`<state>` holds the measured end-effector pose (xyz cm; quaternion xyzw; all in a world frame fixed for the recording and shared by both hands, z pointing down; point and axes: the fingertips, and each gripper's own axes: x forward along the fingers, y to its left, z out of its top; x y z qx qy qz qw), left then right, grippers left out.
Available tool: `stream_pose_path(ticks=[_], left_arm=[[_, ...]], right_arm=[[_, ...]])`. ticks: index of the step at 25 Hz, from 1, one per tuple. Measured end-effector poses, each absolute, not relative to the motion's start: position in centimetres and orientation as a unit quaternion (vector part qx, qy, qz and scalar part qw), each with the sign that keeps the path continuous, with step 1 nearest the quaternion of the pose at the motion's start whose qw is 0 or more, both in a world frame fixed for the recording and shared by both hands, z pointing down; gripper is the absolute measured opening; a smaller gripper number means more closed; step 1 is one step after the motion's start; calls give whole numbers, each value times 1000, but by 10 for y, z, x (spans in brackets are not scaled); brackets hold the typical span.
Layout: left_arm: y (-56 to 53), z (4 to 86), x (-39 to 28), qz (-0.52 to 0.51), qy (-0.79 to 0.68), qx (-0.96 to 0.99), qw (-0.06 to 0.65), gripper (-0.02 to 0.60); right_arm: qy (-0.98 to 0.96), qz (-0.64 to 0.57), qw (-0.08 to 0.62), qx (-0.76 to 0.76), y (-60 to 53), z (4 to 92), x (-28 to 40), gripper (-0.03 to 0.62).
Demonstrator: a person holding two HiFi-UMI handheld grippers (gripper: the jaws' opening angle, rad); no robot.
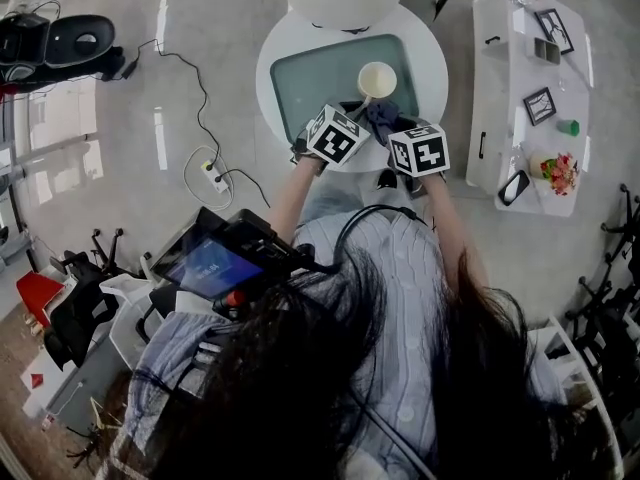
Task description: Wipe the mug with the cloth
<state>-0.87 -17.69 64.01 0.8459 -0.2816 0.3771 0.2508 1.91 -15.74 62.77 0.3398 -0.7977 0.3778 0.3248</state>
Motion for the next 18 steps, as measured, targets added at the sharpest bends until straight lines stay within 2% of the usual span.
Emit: stream_pose_path(ticks=[4, 14, 18], left_arm=[[-175, 643, -4, 403, -268, 844, 231, 103], [-184, 656, -12, 425, -303, 822, 230, 101], [-181, 658, -13, 443, -281, 828, 198, 78]], right_arm=[[-794, 380, 331, 340, -155, 630, 26, 98], [-795, 380, 337, 333, -158, 629, 20, 98], [-794, 381, 337, 334, -161, 629, 22, 100]])
